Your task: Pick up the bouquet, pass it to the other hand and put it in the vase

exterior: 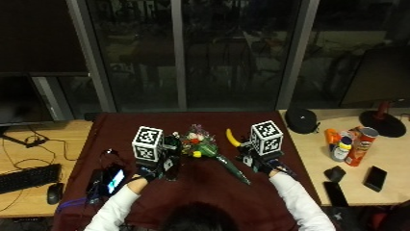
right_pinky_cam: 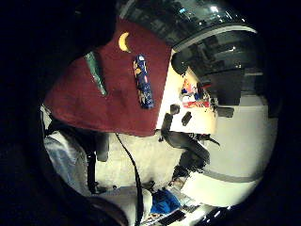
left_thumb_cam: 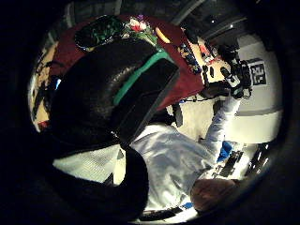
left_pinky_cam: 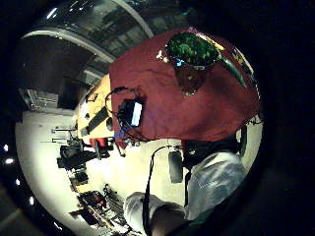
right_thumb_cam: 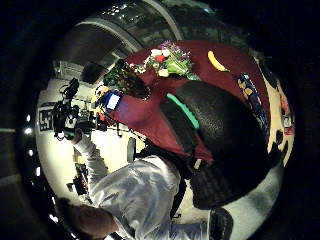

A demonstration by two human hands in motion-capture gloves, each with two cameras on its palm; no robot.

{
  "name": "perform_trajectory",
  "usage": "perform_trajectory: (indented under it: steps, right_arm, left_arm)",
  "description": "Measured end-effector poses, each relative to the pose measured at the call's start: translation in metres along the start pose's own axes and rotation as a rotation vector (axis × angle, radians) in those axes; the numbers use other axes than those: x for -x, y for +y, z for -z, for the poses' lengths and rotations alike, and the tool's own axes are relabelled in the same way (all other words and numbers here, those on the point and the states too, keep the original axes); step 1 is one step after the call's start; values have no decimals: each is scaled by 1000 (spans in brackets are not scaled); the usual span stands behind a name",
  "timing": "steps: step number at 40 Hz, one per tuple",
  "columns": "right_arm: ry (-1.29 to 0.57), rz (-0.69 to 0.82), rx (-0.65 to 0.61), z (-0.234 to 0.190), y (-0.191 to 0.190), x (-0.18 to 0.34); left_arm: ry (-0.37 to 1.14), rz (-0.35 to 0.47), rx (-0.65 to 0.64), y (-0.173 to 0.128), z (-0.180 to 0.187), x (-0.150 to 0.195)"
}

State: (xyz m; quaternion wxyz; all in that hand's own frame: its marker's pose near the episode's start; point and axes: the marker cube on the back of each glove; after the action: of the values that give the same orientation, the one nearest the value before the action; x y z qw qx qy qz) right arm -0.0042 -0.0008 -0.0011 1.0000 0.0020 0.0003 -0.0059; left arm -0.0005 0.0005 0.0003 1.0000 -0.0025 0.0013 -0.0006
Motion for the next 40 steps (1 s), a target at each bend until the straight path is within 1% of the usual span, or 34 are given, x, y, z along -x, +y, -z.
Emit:
perform_trajectory:
  steps: [7,13,19,23,26,30,32,35,40]
  right_arm:
    - [25,46,-49,7,1,18]
    - [39,81,-41,14,-2,34]
    - [66,99,-10,11,-7,46]
    - [93,97,-8,14,-2,50]
    - [109,87,-48,18,2,49]
    - [105,65,-97,23,8,45]
    - [98,52,-88,24,8,42]
    - [99,15,-65,24,4,35]
    - [89,-83,-42,22,-15,18]
  left_arm:
    - [15,7,8,5,-1,4]
    - [32,3,12,11,-3,7]
    - [111,-60,55,23,-2,-3]
    - [96,-78,44,25,-2,-9]
    - [81,-81,32,27,-1,-14]
    - [71,-107,41,29,-2,-21]
    - [64,-121,34,28,-3,-23]
    - [64,-140,-15,26,-4,-29]
    - [53,-161,-85,24,-7,-41]
